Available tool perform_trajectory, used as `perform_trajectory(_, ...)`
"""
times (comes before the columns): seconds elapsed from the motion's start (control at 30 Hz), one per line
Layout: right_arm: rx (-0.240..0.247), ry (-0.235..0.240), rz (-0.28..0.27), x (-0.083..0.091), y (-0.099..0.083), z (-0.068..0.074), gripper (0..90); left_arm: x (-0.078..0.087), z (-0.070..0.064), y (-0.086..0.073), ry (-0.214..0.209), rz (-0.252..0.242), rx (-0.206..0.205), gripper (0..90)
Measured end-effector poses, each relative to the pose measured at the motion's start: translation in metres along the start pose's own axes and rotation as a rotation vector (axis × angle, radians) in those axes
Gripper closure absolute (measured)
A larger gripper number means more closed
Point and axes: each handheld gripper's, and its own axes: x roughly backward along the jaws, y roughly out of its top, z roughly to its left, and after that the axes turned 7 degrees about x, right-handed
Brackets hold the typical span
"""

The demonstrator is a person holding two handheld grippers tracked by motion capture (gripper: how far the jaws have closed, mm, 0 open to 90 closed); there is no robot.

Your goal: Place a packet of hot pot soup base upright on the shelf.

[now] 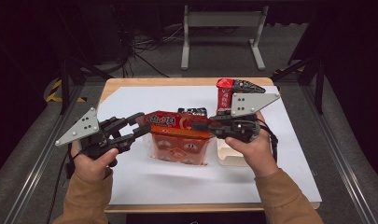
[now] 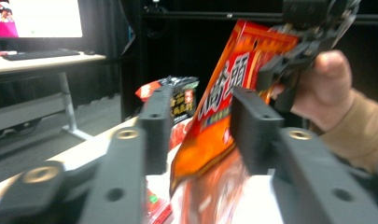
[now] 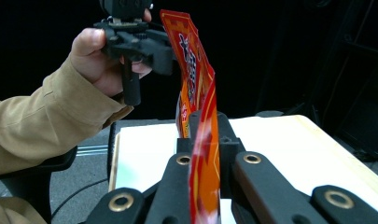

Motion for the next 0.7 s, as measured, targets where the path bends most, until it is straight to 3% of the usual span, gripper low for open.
perform_trajectory(0.27, 0.031, -0.066, 0.038, 0.018, 0.016, -0.007, 90.0, -0.003, 0.014, -0.007, 0.041, 0.07, 0.02, 39.3)
perform_trajectory(0.7, 0.05, -0.14, 0.062, 0.043, 0.033, -0.022, 89.9, -0.002, 0.029, -0.018, 0.097, 0.112, 0.056, 31.1)
